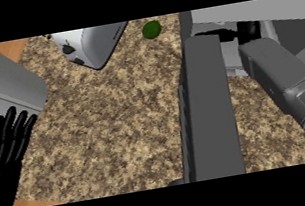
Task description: Pick up the milk, place it into the microwave and close the microwave
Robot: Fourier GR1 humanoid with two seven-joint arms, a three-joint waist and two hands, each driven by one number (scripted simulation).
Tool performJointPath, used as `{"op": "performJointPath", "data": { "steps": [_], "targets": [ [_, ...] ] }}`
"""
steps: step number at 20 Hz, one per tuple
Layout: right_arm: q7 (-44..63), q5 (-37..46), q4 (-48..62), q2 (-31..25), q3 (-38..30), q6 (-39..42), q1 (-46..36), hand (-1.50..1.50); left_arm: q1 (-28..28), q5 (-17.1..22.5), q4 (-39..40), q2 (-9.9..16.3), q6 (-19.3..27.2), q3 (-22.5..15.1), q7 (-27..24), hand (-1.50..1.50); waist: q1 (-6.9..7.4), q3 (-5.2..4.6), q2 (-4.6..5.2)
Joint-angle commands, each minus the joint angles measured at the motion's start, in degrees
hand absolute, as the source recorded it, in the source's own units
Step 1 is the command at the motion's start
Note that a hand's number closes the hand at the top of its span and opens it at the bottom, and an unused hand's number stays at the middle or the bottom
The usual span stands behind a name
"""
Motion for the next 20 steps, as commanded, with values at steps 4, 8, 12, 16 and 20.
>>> {"op": "performJointPath", "data": {
  "steps": [4, 8, 12, 16, 20],
  "targets": [
    [-2.2, 0.1, -0.1, -1.7, -0.1, 2.8, 2.3, -1.5, 0.7, -2.8, -0.7, -2.0, 1.4, -3.0, 1.0, -1.5, -1.51, 0.02, -0.7],
    [-4.4, -1.0, -0.7, -1.4, -1.3, 4.0, 4.0, -1.5, 0.0, -2.4, -0.6, -1.7, 0.8, -3.1, 0.6, -1.5, -1.41, 0.06, -0.49],
    [-4.5, -0.8, 0.0, -2.0, -1.1, 7.6, 4.8, -1.5, 2.6, -3.0, -1.4, -2.8, 0.5, -4.8, -0.4, -1.5, -1.57, -0.01, -1.21],
    [-5.6, -2.2, -0.5, 0.1, -2.5, 8.0, 5.4, -1.5, 0.9, -5.7, -0.5, -3.3, 3.0, -6.3, 0.0, -1.5, -3.08, -0.06, -1.71],
    [-7.4, -3.1, -1.1, 1.5, -3.4, 8.0, 6.7, -1.5, 2.3, -6.0, 1.2, -3.3, 4.0, -8.5, -2.9, -1.5, -3.64, -0.12, -2.01]
  ]
}}
